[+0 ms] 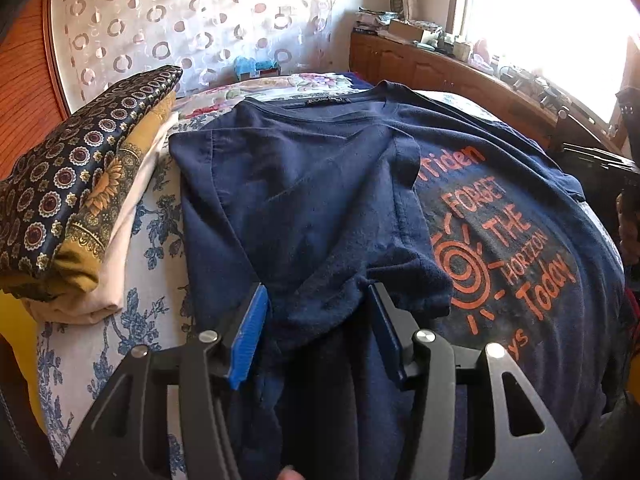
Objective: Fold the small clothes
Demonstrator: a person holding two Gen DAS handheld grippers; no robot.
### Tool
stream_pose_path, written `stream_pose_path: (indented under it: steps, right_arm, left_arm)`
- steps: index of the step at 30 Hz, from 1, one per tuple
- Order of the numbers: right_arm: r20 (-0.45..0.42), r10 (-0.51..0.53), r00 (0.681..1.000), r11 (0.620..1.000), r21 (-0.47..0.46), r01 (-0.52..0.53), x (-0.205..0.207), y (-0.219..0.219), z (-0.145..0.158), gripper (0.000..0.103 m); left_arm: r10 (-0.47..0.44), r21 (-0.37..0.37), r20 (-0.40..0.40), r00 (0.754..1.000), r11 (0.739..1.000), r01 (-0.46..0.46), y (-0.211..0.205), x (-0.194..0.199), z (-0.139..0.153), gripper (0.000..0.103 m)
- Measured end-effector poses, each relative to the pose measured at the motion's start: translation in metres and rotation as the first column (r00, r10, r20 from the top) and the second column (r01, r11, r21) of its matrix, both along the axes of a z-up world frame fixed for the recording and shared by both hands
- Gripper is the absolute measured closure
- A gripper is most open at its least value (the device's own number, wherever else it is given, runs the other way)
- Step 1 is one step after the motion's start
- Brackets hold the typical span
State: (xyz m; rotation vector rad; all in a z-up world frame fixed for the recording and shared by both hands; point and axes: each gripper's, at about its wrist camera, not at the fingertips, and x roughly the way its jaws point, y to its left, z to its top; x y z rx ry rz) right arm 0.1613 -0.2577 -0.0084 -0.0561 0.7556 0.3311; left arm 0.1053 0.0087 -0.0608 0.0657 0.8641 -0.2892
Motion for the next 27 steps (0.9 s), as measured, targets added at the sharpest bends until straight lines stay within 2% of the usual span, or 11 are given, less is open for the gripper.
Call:
stream_pose_path:
  steps: [6,14,22,27]
  right_arm:
    - [-0.001,-0.107,0.994,0.994,0.004,0.107,-0.012,-0.055,-0.002,0.031]
    - [-0.043,-0.237,0.971,0.971,-0.003,0.237,-0.023,-0.118,-0.017,0.031]
    - [-0.101,-0.261,0.960,0.964,0.023,0.264,-0.018,-0.136,-0.030,0.031]
    - [-0.166,-0.253,0.953,0.960,0.077,0.268,-0.007,-0.141,-0.042,0.031]
  left_arm:
    - [-0.003,-0.011,-0.001,1.000,1.000,0.003,0.001,0.001,-0.001,0.050]
    - [-0.010,0.012,0.001,1.000,1.000,0.010,-0.003,0.000,-0.002,0.047]
    - [-0.010,0.011,0.001,1.000,1.000,0.010,-0.003,0.000,-0.002,0.046]
    - [-0.012,0.010,0.001,1.000,1.000,0.012,-0.003,0.000,-0.002,0.045]
